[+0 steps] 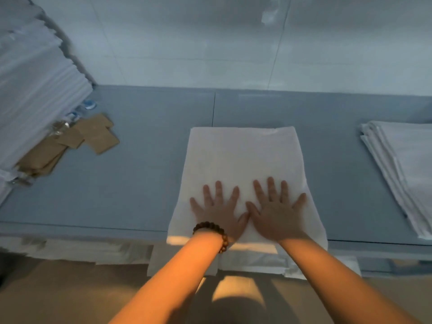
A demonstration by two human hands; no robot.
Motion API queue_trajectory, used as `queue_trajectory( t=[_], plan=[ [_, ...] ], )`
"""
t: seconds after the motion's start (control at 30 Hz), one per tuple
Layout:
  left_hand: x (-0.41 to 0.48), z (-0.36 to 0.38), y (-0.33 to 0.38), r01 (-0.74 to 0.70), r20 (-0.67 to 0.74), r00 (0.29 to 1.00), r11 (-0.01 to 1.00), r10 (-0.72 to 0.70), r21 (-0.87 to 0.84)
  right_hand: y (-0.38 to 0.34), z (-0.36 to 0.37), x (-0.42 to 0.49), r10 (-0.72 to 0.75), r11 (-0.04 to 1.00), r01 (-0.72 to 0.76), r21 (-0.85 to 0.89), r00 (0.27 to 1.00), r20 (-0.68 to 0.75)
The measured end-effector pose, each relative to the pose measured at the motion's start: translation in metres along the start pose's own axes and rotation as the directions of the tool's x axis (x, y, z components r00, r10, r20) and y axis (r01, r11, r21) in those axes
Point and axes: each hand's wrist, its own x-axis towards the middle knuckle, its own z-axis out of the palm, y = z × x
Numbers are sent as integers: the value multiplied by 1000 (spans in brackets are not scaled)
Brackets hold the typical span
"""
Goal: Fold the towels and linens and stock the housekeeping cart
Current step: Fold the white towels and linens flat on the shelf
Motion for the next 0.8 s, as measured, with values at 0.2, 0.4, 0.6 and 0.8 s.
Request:
queue_trajectory(
  t=[0.2, 0.4, 0.6, 0.8],
  plan=[
    [51, -32, -1, 22, 59, 998, 1000, -23, 15, -2, -13, 59, 36, 999, -37, 6, 999, 40],
    [59, -54, 19, 69, 139, 987, 995, -78, 72, -12, -30, 69, 76, 997, -74, -22, 990, 122],
    [26, -6, 18, 55, -131, 990, 998, -53, 8, -20, 2, 26, 57, 998, -61, -17, 981, -183],
    [26, 1, -1, 66, -193, 979, 998, -60, 22, 9, 2, 23, -11, 997, -4, -73, 977, -213]
  ],
)
